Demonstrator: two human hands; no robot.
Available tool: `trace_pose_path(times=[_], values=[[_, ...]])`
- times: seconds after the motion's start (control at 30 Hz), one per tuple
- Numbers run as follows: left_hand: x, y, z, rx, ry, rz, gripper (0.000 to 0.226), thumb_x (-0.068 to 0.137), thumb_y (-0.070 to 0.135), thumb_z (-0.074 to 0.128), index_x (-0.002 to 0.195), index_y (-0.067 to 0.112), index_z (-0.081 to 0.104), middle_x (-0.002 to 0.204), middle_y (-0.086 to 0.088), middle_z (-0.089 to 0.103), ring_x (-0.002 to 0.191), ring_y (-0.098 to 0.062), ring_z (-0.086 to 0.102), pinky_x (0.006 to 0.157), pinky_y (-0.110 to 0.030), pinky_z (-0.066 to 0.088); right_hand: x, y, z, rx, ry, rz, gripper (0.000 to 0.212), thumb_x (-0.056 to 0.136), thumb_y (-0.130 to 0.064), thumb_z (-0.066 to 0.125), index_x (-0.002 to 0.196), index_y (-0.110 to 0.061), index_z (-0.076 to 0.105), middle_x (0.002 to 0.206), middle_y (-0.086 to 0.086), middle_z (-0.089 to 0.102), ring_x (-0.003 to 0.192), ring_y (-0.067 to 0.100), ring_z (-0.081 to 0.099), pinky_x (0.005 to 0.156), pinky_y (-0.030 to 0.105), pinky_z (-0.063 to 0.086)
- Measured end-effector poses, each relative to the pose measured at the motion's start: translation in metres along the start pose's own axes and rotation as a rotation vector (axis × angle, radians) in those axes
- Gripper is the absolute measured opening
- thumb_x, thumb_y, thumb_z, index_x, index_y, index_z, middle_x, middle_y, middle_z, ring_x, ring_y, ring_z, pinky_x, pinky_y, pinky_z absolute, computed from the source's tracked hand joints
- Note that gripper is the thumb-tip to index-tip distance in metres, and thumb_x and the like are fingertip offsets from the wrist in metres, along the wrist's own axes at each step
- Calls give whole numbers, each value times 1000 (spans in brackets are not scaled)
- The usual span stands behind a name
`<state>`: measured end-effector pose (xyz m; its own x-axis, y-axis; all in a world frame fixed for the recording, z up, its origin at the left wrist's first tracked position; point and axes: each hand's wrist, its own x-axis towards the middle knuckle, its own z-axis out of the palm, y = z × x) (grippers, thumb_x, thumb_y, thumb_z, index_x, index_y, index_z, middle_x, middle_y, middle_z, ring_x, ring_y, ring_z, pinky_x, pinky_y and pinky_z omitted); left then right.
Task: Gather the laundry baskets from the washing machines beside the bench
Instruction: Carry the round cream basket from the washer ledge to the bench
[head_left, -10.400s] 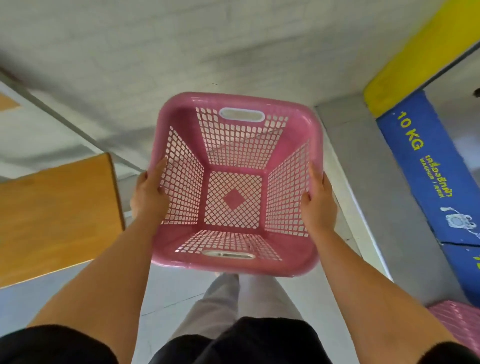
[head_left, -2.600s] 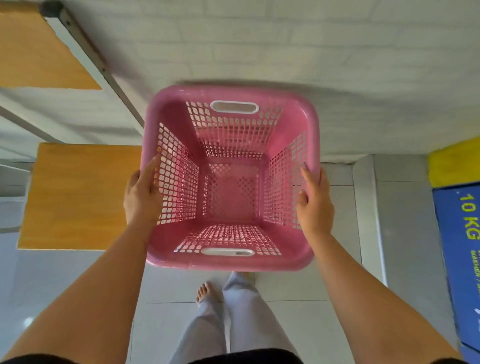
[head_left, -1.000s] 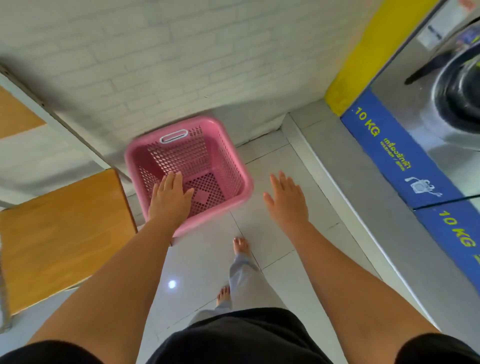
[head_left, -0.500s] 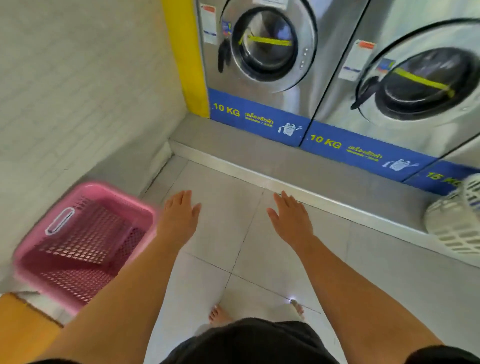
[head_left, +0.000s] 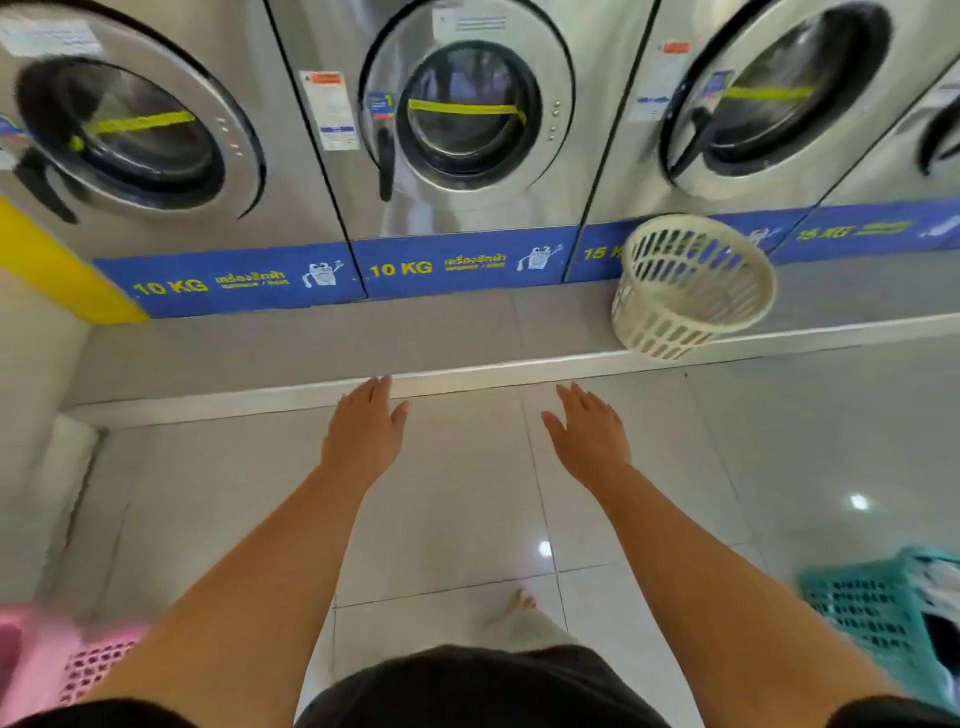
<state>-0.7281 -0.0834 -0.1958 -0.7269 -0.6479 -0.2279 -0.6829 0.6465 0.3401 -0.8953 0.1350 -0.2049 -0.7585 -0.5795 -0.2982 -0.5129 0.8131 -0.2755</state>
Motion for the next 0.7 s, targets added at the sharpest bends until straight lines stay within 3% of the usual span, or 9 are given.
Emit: trace_pose_path(times=[0.37,0.7], values=[[110,191,65,70,-131,233,52,98,33,45,140,3,41,140,-18,46,125,-38,46,104,-43,36,44,171,-42,132,71,304,58,101,-44,31,152,-17,22,160,5,24,147,25,24,119,40,20],[262,325,107,39,-233,293,51,97,28,47,140,2,39,139,-19,46,127,-35,45,104,-41,36,172,272,-92,181,79,467,57,101,-41,35,152,-16,24,160,4,24,147,25,24,119,41,22]])
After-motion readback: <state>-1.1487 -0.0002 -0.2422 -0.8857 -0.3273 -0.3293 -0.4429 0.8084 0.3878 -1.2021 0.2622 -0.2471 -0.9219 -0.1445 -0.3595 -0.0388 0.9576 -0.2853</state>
